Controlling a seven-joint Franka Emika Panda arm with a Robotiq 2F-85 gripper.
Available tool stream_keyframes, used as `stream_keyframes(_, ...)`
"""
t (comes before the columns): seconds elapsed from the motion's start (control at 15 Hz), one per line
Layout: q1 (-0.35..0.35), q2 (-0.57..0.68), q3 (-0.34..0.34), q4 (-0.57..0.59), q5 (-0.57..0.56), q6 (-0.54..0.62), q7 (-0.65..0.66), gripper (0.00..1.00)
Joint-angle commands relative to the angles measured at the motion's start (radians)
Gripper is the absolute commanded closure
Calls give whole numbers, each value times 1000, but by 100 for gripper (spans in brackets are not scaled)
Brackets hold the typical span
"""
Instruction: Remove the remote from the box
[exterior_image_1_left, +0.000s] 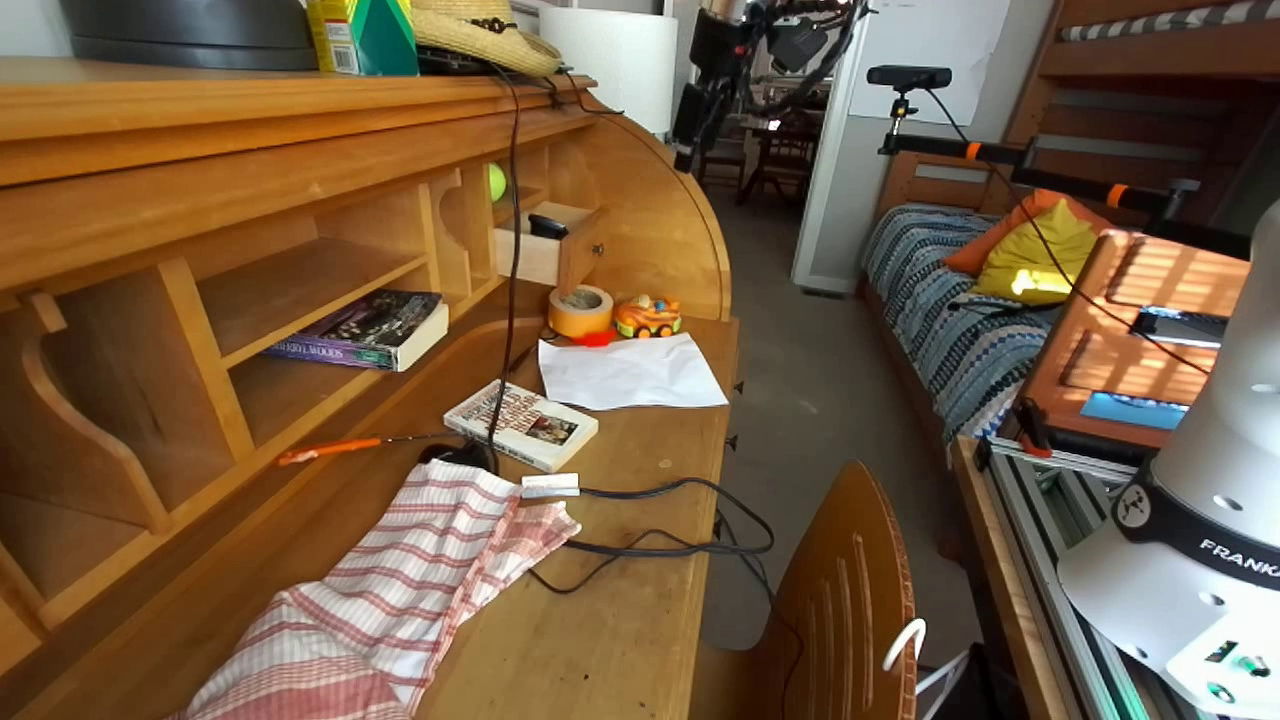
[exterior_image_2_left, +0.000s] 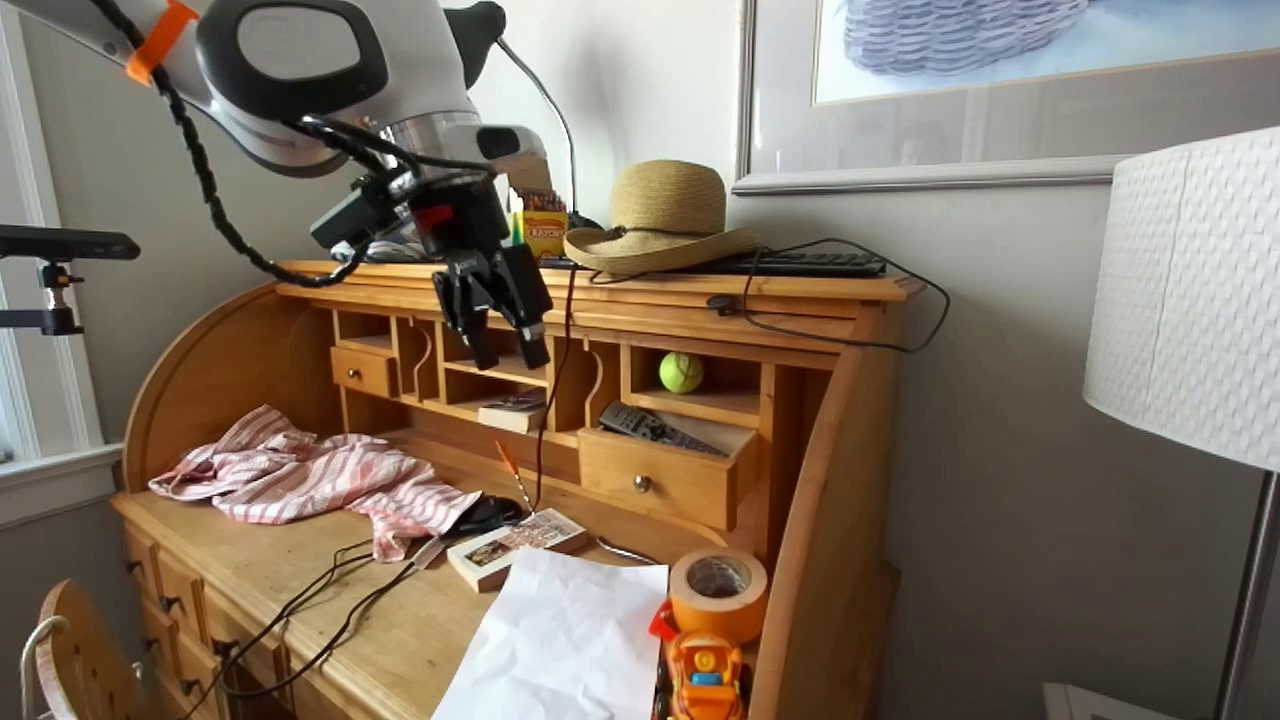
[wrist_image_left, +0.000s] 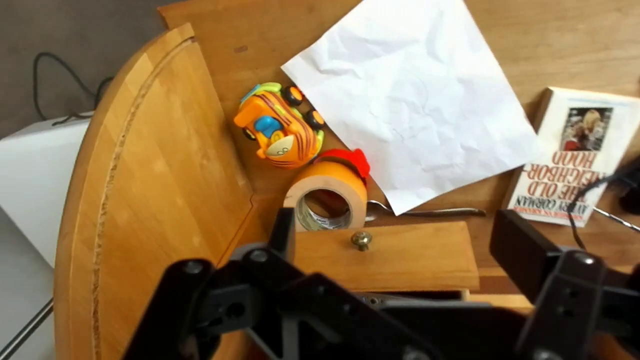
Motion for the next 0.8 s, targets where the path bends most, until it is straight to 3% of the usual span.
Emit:
stream_keyframes(0.0,-17,23,1,-109,-134,251,-30,0)
stream_keyframes(0.2,-18,54,2,-163,-143,413,-4,0)
stream_keyframes(0.33,-22,82,2,-151,-147,368,38,0)
stream_keyframes(0.4,-15,65,5,-146,-113,365,-9,0)
stream_keyframes(0.73,-15,92,7,-146,-115,387,7,0)
